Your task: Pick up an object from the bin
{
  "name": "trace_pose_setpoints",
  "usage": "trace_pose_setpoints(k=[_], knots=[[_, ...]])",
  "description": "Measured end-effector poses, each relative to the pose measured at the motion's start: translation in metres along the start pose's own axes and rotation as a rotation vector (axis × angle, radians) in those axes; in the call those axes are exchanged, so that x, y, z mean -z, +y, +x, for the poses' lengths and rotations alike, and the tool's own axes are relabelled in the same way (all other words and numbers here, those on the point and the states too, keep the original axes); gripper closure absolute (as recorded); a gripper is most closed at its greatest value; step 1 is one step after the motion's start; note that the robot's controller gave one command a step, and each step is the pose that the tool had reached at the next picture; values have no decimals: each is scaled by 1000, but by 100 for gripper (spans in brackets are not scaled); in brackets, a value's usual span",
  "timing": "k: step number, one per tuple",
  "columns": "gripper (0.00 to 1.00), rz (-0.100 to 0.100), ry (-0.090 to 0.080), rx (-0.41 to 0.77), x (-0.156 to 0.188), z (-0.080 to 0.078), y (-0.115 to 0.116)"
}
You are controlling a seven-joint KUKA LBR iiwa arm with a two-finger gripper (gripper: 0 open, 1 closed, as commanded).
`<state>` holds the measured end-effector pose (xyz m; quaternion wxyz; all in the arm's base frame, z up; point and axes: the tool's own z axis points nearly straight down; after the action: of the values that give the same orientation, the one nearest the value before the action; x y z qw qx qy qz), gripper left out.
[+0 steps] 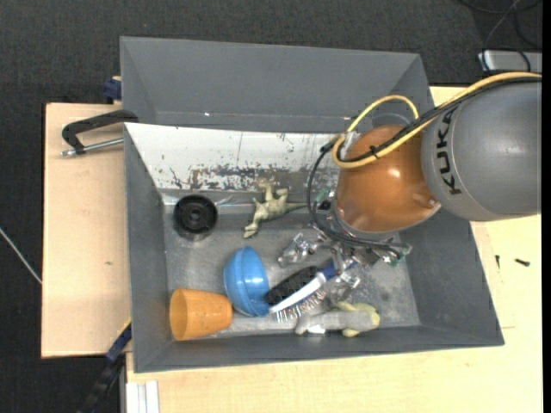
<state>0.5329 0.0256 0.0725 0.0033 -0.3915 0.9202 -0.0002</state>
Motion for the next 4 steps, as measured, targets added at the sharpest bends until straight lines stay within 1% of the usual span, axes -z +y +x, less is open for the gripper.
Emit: trace_pose_setpoints(k=[1, 2, 3, 4], knots=[[0, 6, -1, 26, 31, 18, -58], [0, 1, -2, -115, 35, -5, -66], [0, 0, 0, -36, 0, 0, -61], [0, -1, 0, -38, 2, -2, -61]])
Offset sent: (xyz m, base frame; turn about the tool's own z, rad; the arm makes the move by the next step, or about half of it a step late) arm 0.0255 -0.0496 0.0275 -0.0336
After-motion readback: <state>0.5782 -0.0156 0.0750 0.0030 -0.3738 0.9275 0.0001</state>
